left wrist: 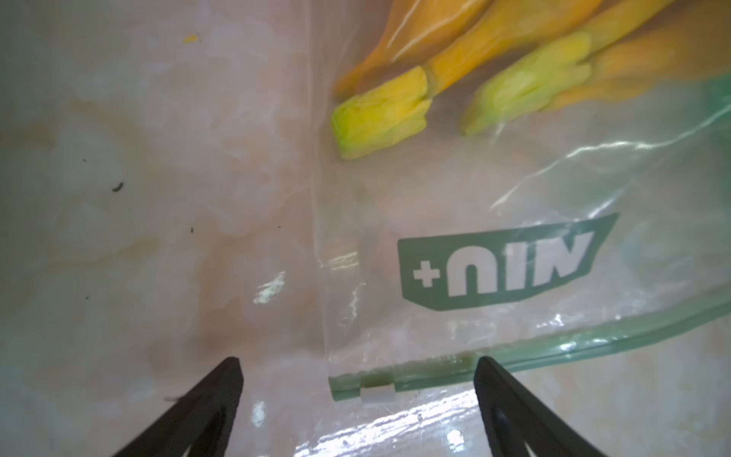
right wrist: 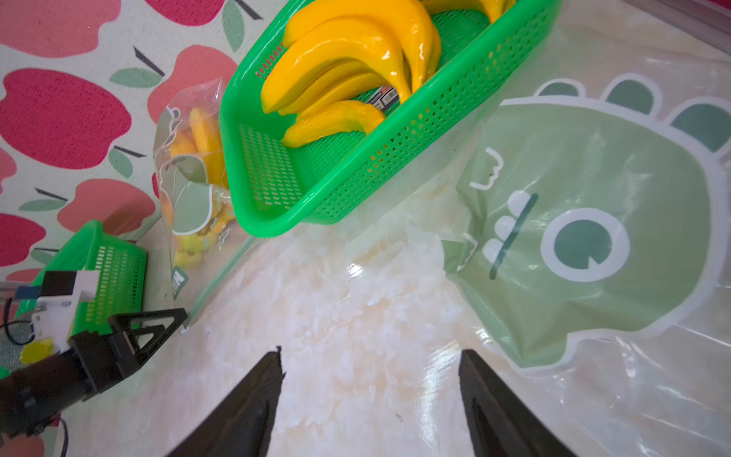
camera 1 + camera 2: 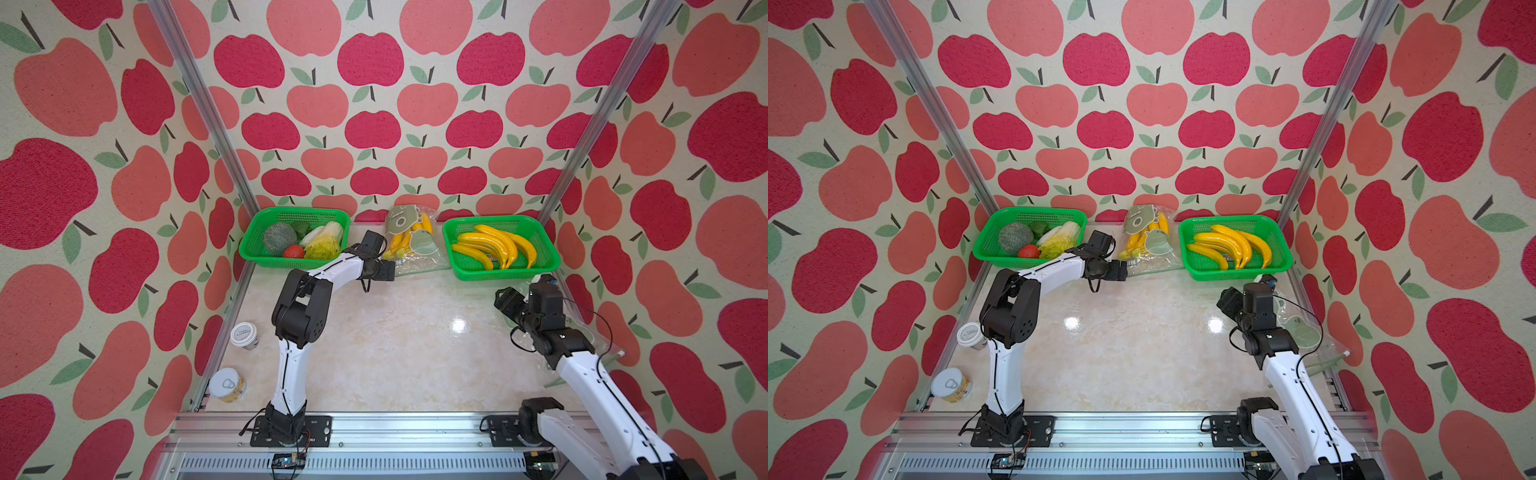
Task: Open the zip-top bag and take out the banana
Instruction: Move the zipper food storage bag to the center of the board.
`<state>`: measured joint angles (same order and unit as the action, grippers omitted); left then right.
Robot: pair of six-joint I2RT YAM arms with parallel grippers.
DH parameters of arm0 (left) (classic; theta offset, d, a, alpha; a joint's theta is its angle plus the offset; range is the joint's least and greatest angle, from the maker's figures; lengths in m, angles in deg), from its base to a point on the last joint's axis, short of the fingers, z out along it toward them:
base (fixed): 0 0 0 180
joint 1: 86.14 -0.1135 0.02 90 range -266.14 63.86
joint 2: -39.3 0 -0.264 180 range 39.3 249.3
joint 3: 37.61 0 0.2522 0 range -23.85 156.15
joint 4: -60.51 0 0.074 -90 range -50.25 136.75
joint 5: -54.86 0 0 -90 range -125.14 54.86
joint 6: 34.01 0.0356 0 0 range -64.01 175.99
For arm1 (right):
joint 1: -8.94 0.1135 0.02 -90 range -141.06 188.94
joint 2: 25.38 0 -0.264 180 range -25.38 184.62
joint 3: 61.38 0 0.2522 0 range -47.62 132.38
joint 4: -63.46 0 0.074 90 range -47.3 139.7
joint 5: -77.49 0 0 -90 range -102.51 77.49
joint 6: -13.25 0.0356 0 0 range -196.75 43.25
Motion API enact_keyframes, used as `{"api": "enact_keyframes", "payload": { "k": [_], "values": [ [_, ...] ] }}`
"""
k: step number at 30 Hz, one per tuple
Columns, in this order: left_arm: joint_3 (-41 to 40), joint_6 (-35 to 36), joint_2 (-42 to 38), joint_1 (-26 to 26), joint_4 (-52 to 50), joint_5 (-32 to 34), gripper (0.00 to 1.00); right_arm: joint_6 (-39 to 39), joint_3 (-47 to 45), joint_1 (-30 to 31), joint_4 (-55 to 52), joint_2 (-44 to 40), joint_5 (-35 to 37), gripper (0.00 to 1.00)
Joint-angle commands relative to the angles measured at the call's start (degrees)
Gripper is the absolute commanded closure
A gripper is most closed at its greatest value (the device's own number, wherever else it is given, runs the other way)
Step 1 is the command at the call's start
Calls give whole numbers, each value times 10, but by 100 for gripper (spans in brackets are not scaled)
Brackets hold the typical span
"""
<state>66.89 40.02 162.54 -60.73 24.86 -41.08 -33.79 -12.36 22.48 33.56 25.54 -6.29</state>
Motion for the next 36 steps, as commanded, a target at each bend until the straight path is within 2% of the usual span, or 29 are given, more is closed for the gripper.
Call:
{"api": "enact_keyframes", "payload": {
  "k": [1,6,12,17,20,25,36],
  "values": [
    [37,-1,26,-7,-25,-20,7,-24,-15,42,44,26,-12,26],
    [67,-3,59,-16,-33,-23,17,-24,-20,103,72,63,-2,26],
    [108,2,96,-13,-43,-30,38,-19,-17,125,82,91,10,26],
    [141,6,123,-5,-60,-19,59,-20,-5,132,80,106,20,26],
    [144,5,125,-1,-63,-9,79,-12,-9,135,85,112,20,26],
    [93,-16,80,2,-35,7,99,-8,-11,147,89,129,21,26],
    [-126,-78,-106,27,72,55,100,-11,-4,164,117,163,-3,26]
  ]
}}
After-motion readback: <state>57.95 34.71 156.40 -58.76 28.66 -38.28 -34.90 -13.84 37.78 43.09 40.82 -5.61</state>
